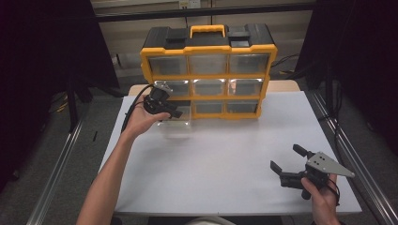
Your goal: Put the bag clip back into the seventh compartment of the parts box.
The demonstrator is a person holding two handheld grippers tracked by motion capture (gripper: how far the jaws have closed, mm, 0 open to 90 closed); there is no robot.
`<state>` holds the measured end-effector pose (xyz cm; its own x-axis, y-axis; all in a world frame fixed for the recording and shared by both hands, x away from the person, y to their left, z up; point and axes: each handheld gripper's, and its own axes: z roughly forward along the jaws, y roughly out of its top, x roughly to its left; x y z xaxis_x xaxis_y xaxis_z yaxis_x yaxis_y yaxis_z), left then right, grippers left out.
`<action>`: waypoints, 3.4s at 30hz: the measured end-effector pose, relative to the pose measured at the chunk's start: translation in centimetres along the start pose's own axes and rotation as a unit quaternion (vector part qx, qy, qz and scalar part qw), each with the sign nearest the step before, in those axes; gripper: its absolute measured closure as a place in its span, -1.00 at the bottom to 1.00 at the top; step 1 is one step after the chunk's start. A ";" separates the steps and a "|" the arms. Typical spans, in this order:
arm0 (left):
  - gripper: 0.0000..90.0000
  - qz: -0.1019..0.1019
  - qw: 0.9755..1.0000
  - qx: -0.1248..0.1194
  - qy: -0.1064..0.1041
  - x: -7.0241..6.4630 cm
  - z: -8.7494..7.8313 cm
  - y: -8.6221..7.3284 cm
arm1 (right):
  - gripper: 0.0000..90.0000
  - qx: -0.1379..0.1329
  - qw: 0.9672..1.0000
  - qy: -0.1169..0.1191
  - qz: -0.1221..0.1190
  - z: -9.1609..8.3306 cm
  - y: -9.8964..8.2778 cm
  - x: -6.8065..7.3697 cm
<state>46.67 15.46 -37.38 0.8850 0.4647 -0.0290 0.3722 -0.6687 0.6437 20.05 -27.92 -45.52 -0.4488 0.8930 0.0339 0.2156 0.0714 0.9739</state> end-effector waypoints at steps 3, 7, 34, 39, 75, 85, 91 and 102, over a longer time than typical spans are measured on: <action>0.02 -0.026 0.999 -0.022 0.008 -0.3 0.0 0.0 | -1.00 0.003 1.000 0.004 0.002 -0.1 -0.1 -0.1; -0.23 -0.031 0.999 -0.033 0.022 -0.5 0.0 0.1 | -1.00 -0.002 1.000 -0.001 0.005 0.0 -0.2 -0.2; -0.91 -0.057 0.964 -0.229 0.119 -3.3 -1.4 -2.5 | -1.00 0.001 1.000 -0.004 0.004 -0.1 0.1 0.1; -0.91 -0.041 0.958 -0.263 0.110 -4.2 -1.9 -3.3 | -1.00 0.000 1.000 -0.004 0.002 0.0 0.0 0.0; -0.93 -0.088 0.943 -0.285 0.148 -8.5 -2.6 -11.6 | -1.00 0.004 1.000 -0.001 0.004 0.1 0.1 0.0; -0.93 -0.098 0.938 -0.298 0.147 -10.2 -2.4 -14.2 | -1.00 0.002 1.000 0.002 0.001 0.2 0.1 0.1; -0.93 -0.118 0.936 -0.295 0.150 -10.9 -3.0 -15.9 | -1.00 0.002 1.000 -0.002 0.004 0.1 0.1 0.0; -0.93 -0.138 0.926 -0.303 0.178 -11.5 -5.1 -18.9 | -1.00 0.003 1.000 -0.006 0.002 0.2 0.1 0.0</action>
<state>28.06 25.68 -45.33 0.5907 0.8037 -0.0714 0.2495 -0.0977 0.9634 20.26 -27.86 -45.49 -0.4373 0.8987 0.0350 0.2225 0.0704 0.9724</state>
